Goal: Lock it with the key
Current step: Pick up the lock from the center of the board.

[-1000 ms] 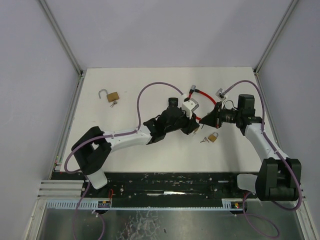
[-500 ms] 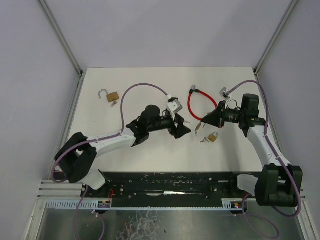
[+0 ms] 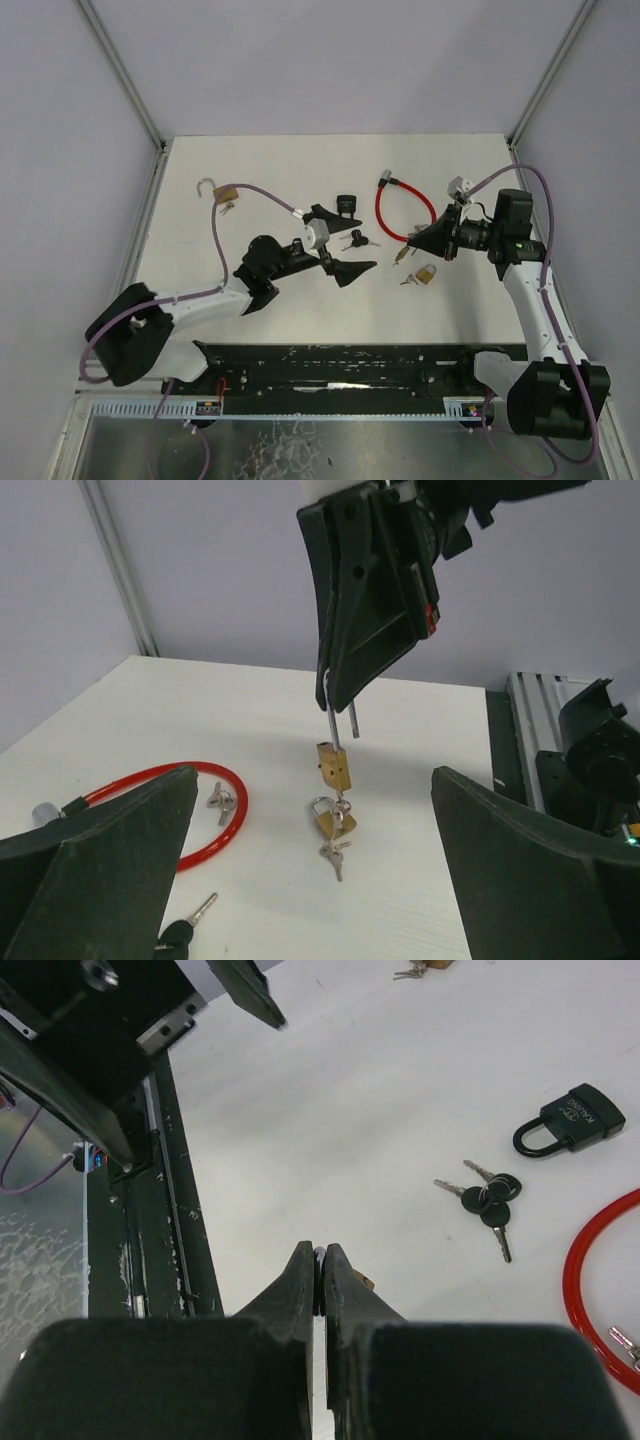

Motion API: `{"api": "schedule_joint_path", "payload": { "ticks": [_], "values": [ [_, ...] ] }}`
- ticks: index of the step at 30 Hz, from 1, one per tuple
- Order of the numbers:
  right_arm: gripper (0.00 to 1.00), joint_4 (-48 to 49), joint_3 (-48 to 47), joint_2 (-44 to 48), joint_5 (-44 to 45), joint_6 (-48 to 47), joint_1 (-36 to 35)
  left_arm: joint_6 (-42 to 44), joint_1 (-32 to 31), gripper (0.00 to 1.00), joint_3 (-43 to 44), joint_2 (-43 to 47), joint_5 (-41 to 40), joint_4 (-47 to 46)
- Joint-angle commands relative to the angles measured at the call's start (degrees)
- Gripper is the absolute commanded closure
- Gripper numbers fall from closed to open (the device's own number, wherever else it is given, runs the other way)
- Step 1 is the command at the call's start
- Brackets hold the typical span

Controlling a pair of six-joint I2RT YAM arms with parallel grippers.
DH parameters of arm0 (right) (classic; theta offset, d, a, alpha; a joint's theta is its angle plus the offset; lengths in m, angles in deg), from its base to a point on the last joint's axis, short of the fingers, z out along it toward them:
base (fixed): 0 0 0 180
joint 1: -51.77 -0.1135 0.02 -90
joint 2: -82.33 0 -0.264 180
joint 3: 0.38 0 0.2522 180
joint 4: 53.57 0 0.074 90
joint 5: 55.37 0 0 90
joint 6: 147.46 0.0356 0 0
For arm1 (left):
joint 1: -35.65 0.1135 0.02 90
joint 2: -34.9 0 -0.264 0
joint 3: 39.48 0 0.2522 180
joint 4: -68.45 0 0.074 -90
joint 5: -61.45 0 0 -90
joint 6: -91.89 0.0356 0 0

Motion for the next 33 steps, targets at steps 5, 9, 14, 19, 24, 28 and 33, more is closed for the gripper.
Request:
{"api": "schedule_joint_path", "payload": {
  "ticks": [5, 9, 14, 19, 24, 28, 33],
  "values": [
    [1.00, -3.89, -2.31, 2.75, -6.65, -7.43, 0.45, 12.31, -6.34, 0.10, -3.10, -11.53, -0.40, -21.10],
    [1.00, -4.88, -2.26, 2.71, -7.06, -8.88, 0.45, 13.45, -7.61, 0.18, -0.51, -13.27, -3.85, -15.14],
    [1.00, -4.92, -2.05, 2.64, -7.70, -9.49, 0.45, 12.52, -8.20, 0.28, 2.76, -15.63, -5.17, -11.18],
    [1.00, -4.87, -1.79, 2.52, -8.30, -9.89, 0.45, 10.01, -8.21, 0.37, 7.03, -19.36, -6.86, -7.71],
    [1.00, -4.54, -1.47, 2.50, -8.36, -10.07, 0.45, 7.47, -8.19, 0.44, 9.00, -22.57, -7.38, -8.01],
    [1.00, -4.26, -1.21, 2.45, -8.48, -10.05, 0.41, 6.95, -8.24, 0.50, 10.63, -23.87, -6.72, -6.18],
    [1.00, -3.92, -0.90, 2.30, -8.89, -10.00, 0.48, 7.18, -8.24, 0.57, 12.03, -24.36, -6.25, -3.69]
  ]
}}
